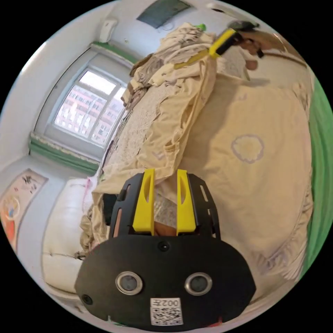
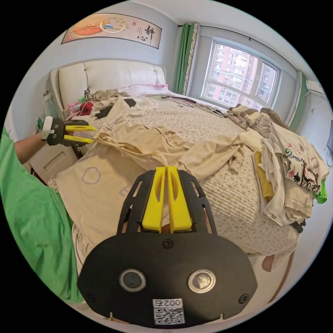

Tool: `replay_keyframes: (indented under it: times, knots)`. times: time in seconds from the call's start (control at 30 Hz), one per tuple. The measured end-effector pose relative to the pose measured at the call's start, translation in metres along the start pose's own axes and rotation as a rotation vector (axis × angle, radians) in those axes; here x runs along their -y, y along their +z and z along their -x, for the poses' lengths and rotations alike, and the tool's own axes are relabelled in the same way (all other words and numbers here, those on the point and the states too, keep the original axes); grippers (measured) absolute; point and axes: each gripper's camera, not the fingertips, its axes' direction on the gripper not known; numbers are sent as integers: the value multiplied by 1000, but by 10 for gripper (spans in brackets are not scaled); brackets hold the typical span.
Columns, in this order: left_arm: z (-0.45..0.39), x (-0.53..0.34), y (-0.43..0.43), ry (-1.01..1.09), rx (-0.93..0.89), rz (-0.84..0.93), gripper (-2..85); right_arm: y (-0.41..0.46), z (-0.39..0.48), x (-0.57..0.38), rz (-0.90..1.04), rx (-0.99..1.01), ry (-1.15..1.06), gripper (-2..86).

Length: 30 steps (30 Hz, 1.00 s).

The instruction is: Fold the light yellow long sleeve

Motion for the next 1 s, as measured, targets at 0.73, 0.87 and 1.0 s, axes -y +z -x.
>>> replay_keyframes:
  times: [0.73,0.87,1.0]
  knots:
    - [10,16,14,-73,-86,50,-10,14,-6,34,23,36,-20,43]
    - [19,19,11,-157,-124,32,-10,24,14,41,73,76,-131,96]
    - [18,23,7,-183,-123,26,-10,28,37,48,80,-41,-228,106]
